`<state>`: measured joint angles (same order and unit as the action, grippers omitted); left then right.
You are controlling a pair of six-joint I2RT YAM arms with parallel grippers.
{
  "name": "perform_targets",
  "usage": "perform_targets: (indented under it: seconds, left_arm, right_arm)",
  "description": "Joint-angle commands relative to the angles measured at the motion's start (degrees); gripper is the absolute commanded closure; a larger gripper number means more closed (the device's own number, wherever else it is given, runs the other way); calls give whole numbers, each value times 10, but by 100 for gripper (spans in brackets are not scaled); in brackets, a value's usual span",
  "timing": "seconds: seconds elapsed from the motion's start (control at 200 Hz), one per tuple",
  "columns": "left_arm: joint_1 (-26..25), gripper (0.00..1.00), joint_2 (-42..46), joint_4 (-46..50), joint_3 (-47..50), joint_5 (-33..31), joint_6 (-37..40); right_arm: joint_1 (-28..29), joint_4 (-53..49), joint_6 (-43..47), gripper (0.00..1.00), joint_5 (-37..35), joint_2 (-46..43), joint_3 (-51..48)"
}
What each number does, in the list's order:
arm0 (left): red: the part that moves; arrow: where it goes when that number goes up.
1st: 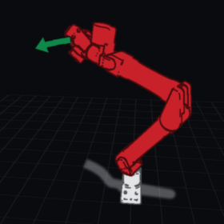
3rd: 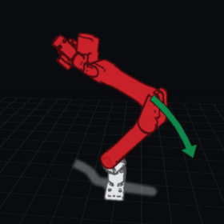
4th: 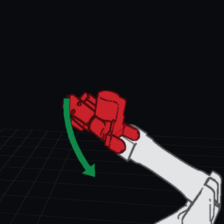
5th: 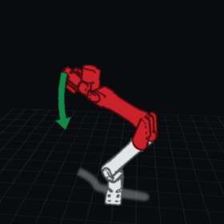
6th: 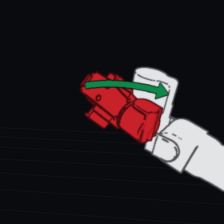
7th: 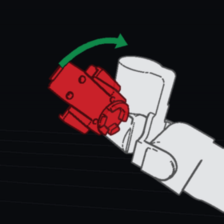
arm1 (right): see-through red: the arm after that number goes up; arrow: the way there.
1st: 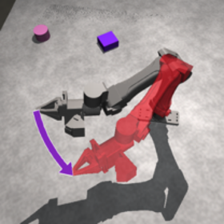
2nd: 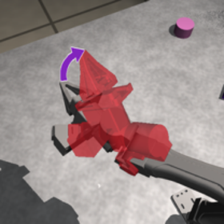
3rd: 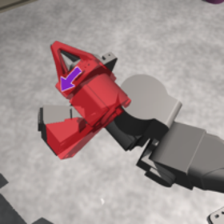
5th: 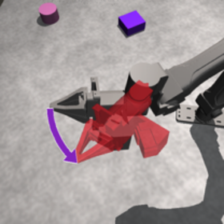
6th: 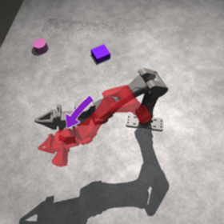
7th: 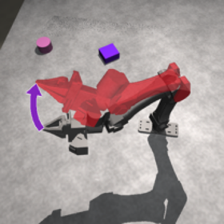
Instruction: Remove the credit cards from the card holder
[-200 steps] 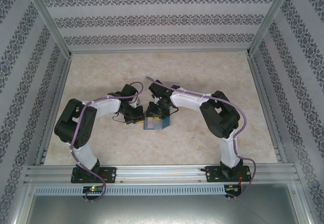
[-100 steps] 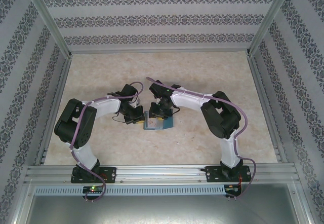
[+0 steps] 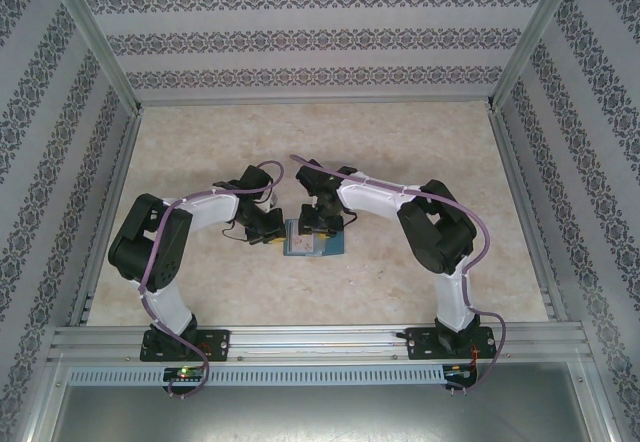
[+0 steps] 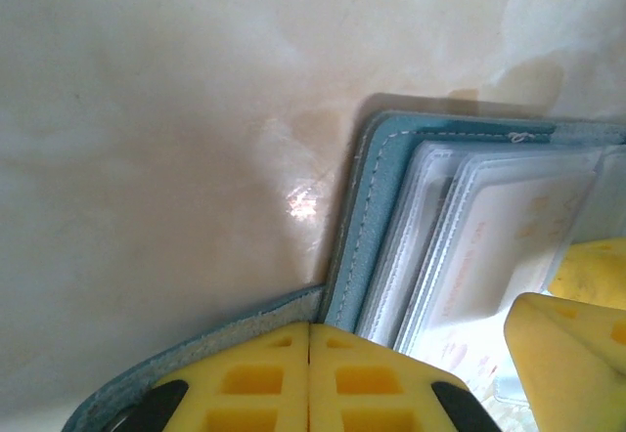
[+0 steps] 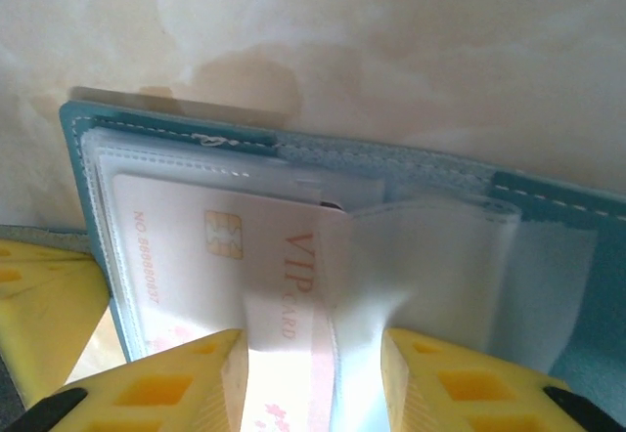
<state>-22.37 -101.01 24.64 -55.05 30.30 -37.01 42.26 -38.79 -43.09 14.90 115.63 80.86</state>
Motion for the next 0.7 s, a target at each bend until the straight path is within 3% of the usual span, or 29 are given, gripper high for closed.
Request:
perform_targets:
  seconds: [0.0, 0.275, 0.694]
  left_arm:
    - [2, 94, -31, 7, 3, -19, 16]
    - [2, 94, -28, 11, 2, -21, 17]
    - [2, 94, -25, 14, -1, -23, 18]
  right_arm:
    - [4, -47, 9, 58, -32, -18, 11]
    - [5, -98, 22, 55, -88, -27, 25]
    - [6, -108, 26, 52, -107, -22, 26]
